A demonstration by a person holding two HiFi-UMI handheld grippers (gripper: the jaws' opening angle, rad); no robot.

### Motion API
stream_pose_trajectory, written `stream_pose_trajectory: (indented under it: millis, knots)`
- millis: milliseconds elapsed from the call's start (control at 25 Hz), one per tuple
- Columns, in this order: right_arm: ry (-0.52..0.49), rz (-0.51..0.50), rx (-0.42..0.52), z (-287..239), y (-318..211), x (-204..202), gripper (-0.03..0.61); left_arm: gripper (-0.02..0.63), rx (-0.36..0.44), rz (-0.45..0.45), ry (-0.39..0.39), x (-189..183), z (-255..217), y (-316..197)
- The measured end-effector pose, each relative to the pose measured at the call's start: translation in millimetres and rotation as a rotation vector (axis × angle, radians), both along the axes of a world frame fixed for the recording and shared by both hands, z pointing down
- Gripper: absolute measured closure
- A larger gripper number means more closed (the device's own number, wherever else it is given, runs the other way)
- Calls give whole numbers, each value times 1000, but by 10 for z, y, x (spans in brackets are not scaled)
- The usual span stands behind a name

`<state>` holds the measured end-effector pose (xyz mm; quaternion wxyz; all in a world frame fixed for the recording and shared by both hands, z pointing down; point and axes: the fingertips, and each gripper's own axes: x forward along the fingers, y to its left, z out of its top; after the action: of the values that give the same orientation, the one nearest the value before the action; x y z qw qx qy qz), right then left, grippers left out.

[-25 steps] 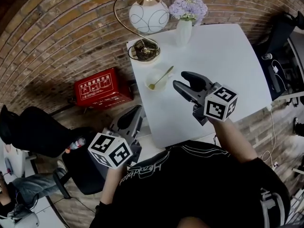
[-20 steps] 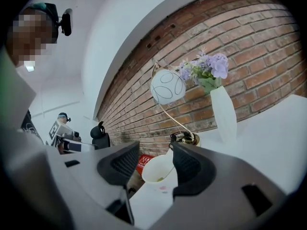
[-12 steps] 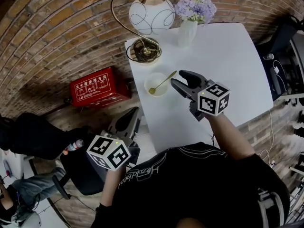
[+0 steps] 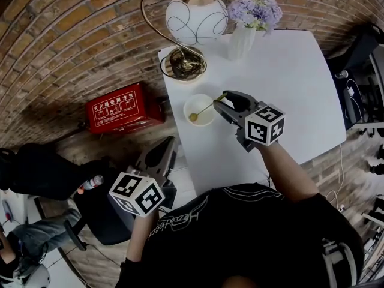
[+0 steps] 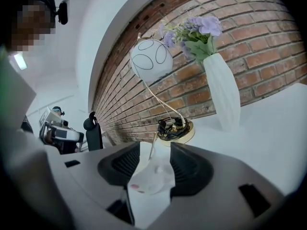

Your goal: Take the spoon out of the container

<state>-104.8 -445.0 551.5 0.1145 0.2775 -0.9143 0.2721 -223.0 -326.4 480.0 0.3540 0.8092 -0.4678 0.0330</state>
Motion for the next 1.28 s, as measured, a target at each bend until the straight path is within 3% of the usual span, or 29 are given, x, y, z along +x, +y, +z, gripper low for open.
stream_pose_trajectory:
  millis: [480, 1280]
  knots:
    - [-35, -11, 22, -30, -15, -47, 555, 609, -15, -20, 9, -35, 75, -21]
    - [-80, 30, -28, -116, 44, -59, 578, 609, 0, -41, 8, -26, -26, 154]
